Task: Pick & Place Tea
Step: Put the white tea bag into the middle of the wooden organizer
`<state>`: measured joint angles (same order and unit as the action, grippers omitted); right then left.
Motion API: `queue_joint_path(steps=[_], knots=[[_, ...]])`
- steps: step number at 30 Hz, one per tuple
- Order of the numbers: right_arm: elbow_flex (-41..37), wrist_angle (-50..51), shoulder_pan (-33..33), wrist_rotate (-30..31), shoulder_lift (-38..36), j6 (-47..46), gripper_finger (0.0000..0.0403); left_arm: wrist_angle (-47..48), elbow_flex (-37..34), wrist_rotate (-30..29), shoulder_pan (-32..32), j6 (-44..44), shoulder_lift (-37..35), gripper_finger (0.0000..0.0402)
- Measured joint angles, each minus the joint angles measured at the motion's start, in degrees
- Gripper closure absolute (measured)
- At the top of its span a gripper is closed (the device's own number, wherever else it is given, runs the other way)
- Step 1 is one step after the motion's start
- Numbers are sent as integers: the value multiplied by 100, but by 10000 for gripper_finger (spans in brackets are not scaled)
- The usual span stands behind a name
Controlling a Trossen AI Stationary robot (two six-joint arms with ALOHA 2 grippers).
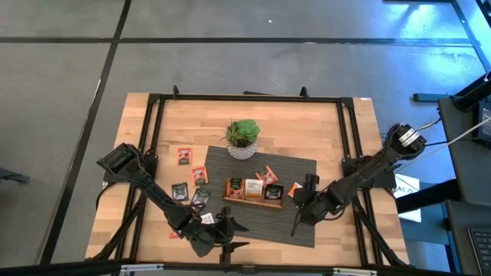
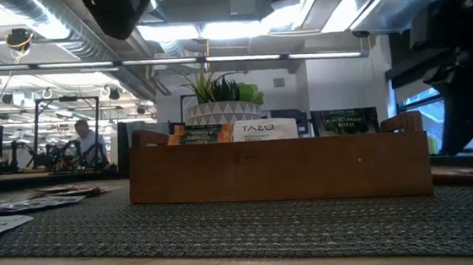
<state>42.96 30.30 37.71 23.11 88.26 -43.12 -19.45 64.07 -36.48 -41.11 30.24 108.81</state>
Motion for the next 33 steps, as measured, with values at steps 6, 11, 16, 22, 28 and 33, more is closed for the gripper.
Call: queue_joint_path(steps=[6,11,16,22,28,33], knots=[[481,524,0,36,306,410,187,40,0,6,-6,7,0,210],[1490,1897,70,85,454,264,210,83,0,8,-8,8,0,212],[2005,2412,434,277,908,17,230,205,0,8,-8,8,0,210],[2133,2743,663,431,1633,-654,246,313,0,8,-8,6,0,211],[2136,2777,665,404,2110,-921,249,306,0,7,42,-216,0,212],[2136,2737,652,77,2180,-1081,249,309,0,8,81,-234,0,210]])
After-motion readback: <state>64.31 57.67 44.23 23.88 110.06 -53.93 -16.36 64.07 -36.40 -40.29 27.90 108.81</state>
